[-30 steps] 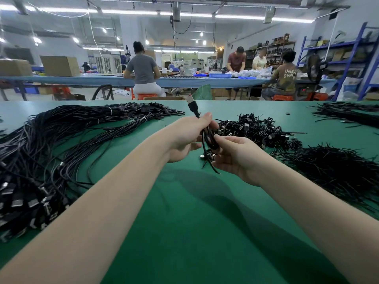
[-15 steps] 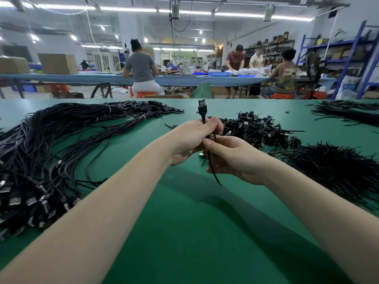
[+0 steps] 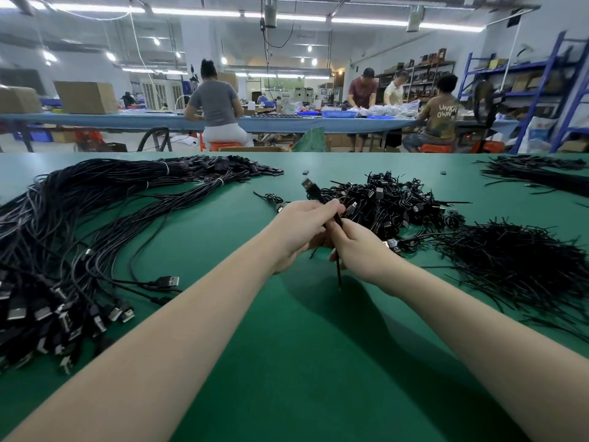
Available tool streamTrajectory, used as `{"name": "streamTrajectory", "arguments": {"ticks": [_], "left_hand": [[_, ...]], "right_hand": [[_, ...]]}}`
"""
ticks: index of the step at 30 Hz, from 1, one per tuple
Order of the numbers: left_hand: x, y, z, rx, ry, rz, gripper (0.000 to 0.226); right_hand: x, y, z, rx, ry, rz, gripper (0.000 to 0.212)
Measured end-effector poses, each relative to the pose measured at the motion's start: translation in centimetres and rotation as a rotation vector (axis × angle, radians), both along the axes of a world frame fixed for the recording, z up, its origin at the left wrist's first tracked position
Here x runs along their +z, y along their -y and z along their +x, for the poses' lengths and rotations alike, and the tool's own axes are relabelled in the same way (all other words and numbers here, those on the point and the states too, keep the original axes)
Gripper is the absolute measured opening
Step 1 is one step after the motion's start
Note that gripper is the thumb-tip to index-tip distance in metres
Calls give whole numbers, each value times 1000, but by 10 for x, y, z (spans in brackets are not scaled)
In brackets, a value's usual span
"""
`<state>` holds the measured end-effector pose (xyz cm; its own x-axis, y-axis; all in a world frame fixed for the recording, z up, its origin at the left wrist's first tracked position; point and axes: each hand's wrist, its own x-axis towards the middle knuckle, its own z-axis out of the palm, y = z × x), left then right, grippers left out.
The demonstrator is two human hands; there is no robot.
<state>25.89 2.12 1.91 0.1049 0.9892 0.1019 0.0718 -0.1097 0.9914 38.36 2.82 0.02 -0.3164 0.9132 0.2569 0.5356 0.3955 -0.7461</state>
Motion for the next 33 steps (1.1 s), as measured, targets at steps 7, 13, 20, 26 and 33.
{"name": "streamTrajectory", "arguments": {"ticks": [7,13,20,26,33], "left_hand": [[-16,3,-12,551,-714,803,22],[-43,-1,-19,549,-1508,1209,37],[-40,5,-16,269,-1721,1033,29],[-42,6,5,155,-1635,861,26],[-42,8,24,243,-1370,602,20]], "right_hand": [[-7,-7,4,-50,-156,-190,33],[-1,-10,19,62,446,32,37],[15,-9,30,219,799,-24,37],[25,-6,42,318,1113,119,34],[43,-5,67,197,1498,1120,28]]}}
